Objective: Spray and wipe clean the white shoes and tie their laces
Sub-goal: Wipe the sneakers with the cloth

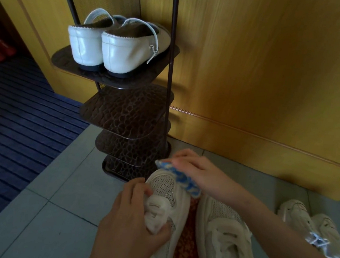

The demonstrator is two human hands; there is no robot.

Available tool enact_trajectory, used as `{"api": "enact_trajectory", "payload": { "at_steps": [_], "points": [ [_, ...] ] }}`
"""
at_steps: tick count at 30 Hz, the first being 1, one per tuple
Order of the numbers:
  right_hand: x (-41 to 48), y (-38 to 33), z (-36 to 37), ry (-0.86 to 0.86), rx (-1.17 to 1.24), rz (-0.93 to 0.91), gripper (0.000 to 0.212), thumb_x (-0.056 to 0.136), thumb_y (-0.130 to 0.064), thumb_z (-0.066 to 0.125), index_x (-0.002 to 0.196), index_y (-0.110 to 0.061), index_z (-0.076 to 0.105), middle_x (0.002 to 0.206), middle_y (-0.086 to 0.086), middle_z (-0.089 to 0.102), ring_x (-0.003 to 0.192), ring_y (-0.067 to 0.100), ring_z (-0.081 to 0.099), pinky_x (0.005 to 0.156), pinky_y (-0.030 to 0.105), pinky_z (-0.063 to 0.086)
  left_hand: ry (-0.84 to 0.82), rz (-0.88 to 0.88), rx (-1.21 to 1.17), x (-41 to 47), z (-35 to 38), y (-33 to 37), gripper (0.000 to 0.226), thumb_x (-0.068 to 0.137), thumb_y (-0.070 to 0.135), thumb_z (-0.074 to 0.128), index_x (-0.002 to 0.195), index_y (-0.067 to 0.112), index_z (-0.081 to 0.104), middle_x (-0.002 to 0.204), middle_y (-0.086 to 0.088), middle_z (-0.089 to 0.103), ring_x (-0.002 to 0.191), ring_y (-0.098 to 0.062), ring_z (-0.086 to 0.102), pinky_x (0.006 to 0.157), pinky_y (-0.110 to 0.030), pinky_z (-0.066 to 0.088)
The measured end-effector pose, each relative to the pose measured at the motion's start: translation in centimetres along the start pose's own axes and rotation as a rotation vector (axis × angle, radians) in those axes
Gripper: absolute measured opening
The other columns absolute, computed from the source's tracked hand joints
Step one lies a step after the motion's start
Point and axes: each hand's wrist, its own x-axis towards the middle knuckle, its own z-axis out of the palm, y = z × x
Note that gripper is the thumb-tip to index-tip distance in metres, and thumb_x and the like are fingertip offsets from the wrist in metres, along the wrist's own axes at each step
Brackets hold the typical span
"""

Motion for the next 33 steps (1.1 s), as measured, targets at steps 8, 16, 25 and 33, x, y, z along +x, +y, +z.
{"api": "enact_trajectory", "payload": {
  "at_steps": [8,16,25,33],
  "points": [
    [0.5,2.0,0.0,0.06,-0.238,0.04,0.027,0.097,-0.018,0.049,0.118,-0.024,0.064,0.093,-0.01,0.051,0.078,0.001,0.051,0.073,0.014,0.04,-0.058,0.014,0.176,0.8,1.5,1.2,0.051,0.066,0.064,0.052,0.101,0.04,0.025,0.104,0.016,0.031,0.093,-0.004,0.034,0.056,-0.013,0.029],
    [2.4,2.9,-0.8,0.028,-0.293,0.2,0.023,0.093,-0.014,0.056,0.111,-0.012,0.07,0.113,0.001,0.068,0.099,0.006,0.058,0.084,0.017,0.042,-0.05,0.024,0.159,0.7,3.4,0.6,0.08,0.058,0.067,0.047,0.115,0.014,0.061,0.1,-0.003,0.056,0.082,-0.013,0.039,0.051,-0.021,0.04],
    [0.5,2.9,-1.5,0.064,-0.192,0.112,0.017,0.086,-0.016,0.066,0.101,-0.017,0.074,0.075,-0.024,0.057,0.073,-0.016,0.055,0.069,0.005,0.041,-0.072,-0.003,0.157,1.3,3.8,0.4,0.081,0.051,0.07,0.045,0.11,0.018,0.065,0.097,-0.001,0.057,0.081,-0.013,0.037,0.047,-0.018,0.032],
    [0.7,3.0,-1.0,0.138,-0.223,0.168,0.011,0.086,-0.018,0.066,0.091,-0.014,0.076,0.073,-0.021,0.06,0.07,-0.008,0.056,0.068,0.009,0.041,-0.044,-0.027,0.154,1.1,4.0,0.6,0.081,0.049,0.067,0.046,0.11,0.017,0.066,0.099,-0.003,0.056,0.084,-0.015,0.039,0.043,-0.021,0.037]
  ]
}}
